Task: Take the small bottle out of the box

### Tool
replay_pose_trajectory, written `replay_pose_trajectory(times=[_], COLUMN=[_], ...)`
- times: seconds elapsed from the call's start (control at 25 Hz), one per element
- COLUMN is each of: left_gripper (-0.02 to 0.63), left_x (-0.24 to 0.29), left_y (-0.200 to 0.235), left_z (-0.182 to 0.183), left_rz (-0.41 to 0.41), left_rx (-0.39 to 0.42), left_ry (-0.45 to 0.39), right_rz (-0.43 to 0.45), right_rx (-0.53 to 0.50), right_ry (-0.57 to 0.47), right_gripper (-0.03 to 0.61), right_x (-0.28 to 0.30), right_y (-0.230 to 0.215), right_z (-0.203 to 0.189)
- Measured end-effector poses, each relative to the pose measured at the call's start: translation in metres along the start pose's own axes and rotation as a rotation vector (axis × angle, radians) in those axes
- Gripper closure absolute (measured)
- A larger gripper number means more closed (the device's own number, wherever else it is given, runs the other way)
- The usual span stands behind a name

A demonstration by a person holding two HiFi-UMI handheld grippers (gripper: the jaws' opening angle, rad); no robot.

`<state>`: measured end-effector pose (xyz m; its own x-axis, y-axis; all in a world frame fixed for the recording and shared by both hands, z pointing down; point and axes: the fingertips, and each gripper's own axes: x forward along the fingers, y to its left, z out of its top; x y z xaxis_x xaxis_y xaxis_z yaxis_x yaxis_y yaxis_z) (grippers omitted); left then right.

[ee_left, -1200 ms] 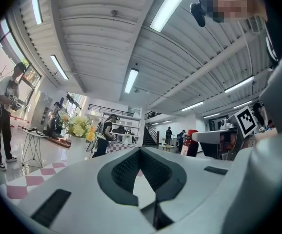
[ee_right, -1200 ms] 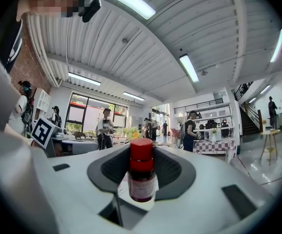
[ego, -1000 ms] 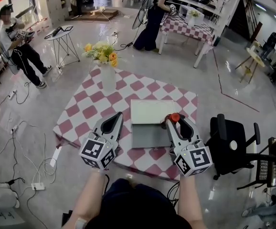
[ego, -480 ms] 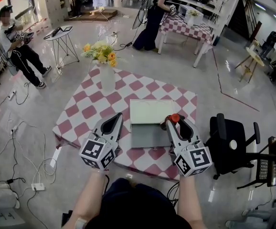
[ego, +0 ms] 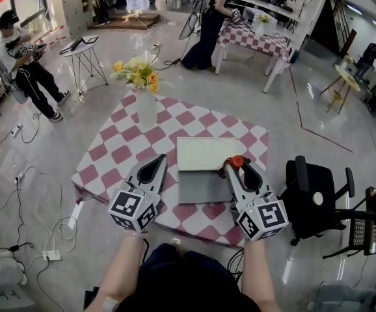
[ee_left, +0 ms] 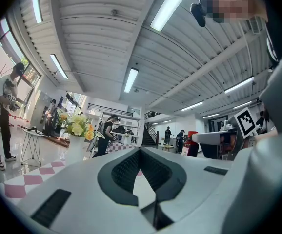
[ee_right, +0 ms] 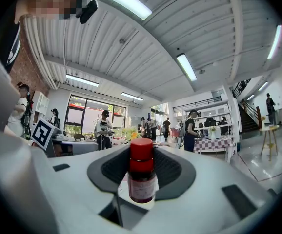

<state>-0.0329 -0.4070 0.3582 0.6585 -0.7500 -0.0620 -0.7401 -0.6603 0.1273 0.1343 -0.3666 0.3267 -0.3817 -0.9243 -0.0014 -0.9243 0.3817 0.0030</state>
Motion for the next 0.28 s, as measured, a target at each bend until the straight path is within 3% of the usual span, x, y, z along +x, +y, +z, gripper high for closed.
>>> replay_pose_trajectory(times=[0.28], left_gripper=[0.611], left_x=[0.0047], left_y=[0.0049], left_z=[0.0010], left_rz=[0.000], left_rx=[-0.001], left_ry=[0.002], right_rz=[0.002], right_rx=[0.003], right_ry=[0.001], right_gripper=[0.436], right_x=[0.0065], right_y=[-0.0019], right_z=[0.0004])
